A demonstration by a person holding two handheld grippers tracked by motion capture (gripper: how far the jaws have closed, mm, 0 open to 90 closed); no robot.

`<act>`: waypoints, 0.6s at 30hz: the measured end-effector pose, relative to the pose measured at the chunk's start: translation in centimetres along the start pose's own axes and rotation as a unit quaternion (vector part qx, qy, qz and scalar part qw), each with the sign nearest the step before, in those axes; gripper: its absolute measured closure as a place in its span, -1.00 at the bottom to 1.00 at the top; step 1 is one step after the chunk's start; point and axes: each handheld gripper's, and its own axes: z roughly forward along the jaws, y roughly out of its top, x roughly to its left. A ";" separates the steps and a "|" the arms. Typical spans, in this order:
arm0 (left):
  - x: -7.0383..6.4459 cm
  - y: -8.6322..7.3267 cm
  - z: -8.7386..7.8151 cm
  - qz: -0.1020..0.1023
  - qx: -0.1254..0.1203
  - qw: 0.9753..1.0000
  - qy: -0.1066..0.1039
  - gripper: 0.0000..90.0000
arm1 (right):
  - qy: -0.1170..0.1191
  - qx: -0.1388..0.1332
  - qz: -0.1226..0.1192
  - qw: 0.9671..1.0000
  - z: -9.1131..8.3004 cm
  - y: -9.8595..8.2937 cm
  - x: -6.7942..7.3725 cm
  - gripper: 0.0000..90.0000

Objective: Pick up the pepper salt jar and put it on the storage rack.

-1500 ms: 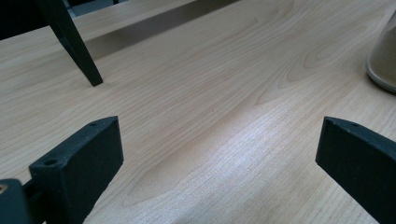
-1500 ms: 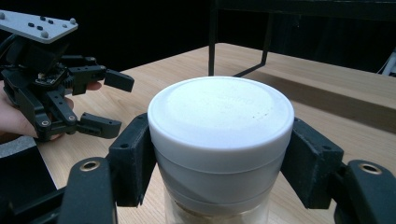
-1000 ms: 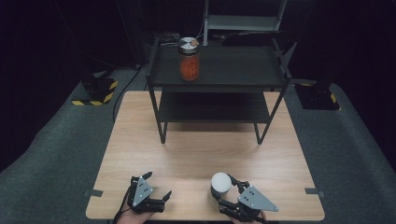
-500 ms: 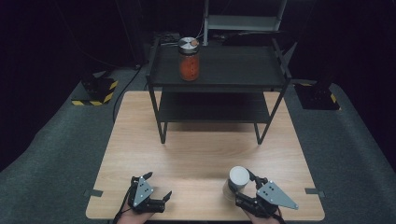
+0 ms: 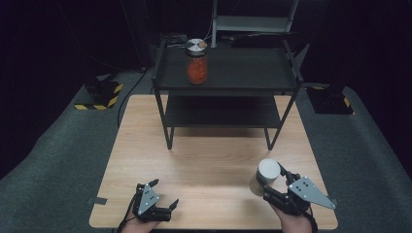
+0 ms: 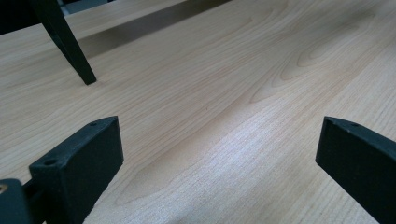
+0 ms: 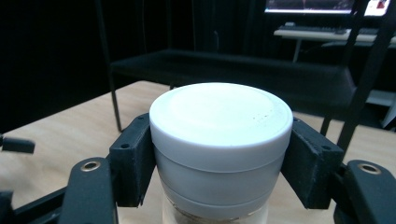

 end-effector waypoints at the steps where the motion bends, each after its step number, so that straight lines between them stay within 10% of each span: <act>1: 0.0 0.0 0.0 0.000 0.000 1.000 0.000 -0.98 | -0.001 -0.002 0.000 1.000 0.0 0.3 -0.1 -0.26; 18: 0.2 -0.1 0.0 -0.003 -0.002 1.000 -0.003 -0.98 | -0.009 -0.047 0.011 0.999 0.4 7.1 -2.2 -0.26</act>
